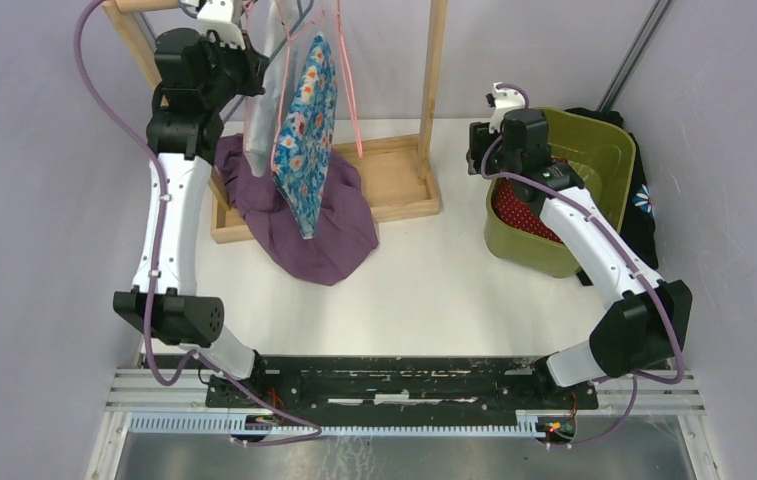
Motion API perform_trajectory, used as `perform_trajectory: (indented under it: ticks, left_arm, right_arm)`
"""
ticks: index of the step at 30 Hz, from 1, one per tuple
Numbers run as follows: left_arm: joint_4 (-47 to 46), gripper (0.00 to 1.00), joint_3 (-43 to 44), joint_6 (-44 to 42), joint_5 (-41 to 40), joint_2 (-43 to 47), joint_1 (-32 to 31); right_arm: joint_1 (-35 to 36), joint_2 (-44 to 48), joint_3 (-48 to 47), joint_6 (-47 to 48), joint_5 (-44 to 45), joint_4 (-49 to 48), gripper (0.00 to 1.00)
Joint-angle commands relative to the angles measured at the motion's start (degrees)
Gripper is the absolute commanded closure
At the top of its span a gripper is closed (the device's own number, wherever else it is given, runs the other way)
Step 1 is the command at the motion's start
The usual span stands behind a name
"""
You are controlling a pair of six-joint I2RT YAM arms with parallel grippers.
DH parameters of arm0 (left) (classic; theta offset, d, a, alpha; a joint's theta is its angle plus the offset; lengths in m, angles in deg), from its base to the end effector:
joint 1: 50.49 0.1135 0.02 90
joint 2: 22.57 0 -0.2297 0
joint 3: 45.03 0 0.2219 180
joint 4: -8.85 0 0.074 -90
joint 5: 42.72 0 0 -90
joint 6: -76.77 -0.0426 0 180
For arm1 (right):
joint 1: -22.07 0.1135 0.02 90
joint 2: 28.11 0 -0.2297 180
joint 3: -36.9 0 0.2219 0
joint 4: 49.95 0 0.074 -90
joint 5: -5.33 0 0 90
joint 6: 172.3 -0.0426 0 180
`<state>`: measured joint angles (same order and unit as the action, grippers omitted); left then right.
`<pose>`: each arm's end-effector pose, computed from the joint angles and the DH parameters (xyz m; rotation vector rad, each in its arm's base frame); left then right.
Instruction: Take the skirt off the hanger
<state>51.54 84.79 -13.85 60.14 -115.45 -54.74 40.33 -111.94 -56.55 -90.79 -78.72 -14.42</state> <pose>0.3223 -0.0335 0.4647 0.2403 1.6566 -0.2353 0.3041 0.0957 0.3281 -0.1068 2.0228 0.1908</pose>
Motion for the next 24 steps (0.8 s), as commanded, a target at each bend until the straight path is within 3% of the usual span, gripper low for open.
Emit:
perform_trajectory:
  ticks: [1,10,16,24]
  left_arm:
    - [-4.45,0.97,3.7,1.78,3.32,5.91,0.16]
    - [-7.82,0.97,-9.19,4.08,6.24,9.99,0.17]
    - [-8.13,0.97,-10.11,4.92,9.41,9.47,-0.12]
    - [-4.93,0.97,-14.59,2.37,5.97,9.91,-0.19]
  right_arm:
    - [0.15,0.16,-0.23,-1.36,-1.38,-3.34,0.39]
    - [0.2,1.99,2.0,-1.35,-1.25,-4.09,0.4]
    - [0.19,2.22,2.62,-1.48,-0.99,-4.11,0.39]
    - [0.18,1.59,2.92,-1.79,-1.7,-4.06,0.4]
